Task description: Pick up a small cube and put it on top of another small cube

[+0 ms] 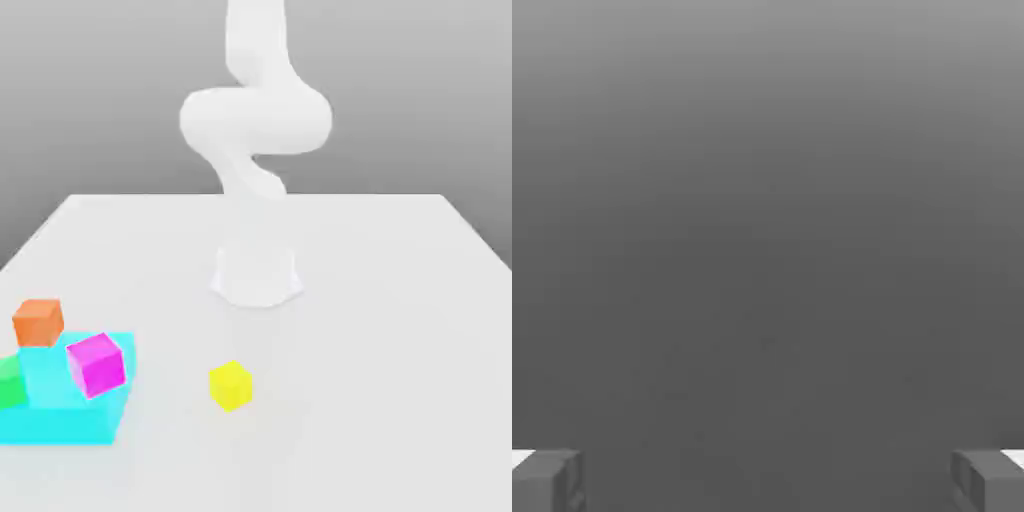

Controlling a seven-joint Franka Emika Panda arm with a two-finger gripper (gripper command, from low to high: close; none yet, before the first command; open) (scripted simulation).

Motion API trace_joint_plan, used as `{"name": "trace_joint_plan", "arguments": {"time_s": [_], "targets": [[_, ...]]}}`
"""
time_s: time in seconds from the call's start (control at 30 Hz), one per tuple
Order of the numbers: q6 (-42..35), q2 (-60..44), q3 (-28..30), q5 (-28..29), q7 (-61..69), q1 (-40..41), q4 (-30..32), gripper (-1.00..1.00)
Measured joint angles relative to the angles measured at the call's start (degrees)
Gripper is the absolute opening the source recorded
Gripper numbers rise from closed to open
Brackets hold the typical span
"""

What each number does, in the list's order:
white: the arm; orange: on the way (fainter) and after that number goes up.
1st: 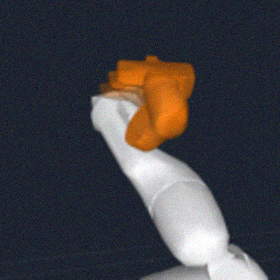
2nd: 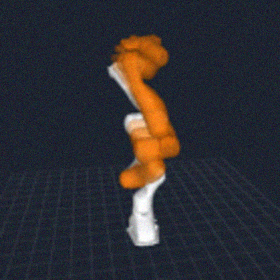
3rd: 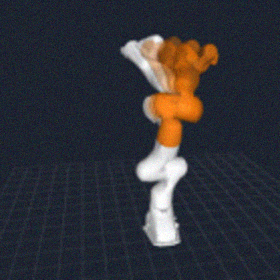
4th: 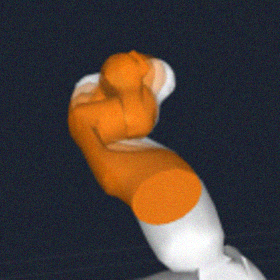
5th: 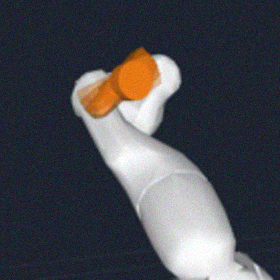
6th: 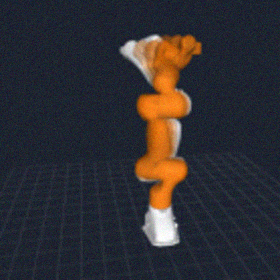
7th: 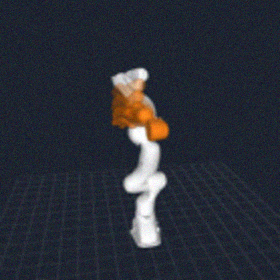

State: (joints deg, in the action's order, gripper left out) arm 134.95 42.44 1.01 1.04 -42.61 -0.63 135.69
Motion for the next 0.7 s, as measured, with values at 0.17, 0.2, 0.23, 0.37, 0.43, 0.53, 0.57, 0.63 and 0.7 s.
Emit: {"name": "trace_joint_plan", "arguments": {"time_s": [0.17,0.2,0.23,0.37,0.43,0.53,0.57,0.63,0.7], "targets": [[7.5,-8.2,2.9,2.3,8.0,-1.4,9.2,0.0],[9.0,-9.8,3.6,2.7,9.6,-1.6,11.1,0.0],[10.5,-11.4,4.2,3.0,11.2,-1.9,12.9,0.0],[16.6,-18.2,7.1,4.4,18.4,-2.8,20.6,0.0],[19.9,-21.9,8.6,4.9,22.4,-3.2,24.7,0.0],[25.6,-28.4,11.2,5.5,29.4,-4.0,31.4,0.0],[28.3,-31.8,12.2,5.0,32.1,-4.6,33.2,0.0],[34.6,-40.0,11.0,-1.3,39.8,-5.0,35.0,0.0],[38.8,-45.4,6.4,-8.6,45.9,-2.1,34.8,0.0]]}}
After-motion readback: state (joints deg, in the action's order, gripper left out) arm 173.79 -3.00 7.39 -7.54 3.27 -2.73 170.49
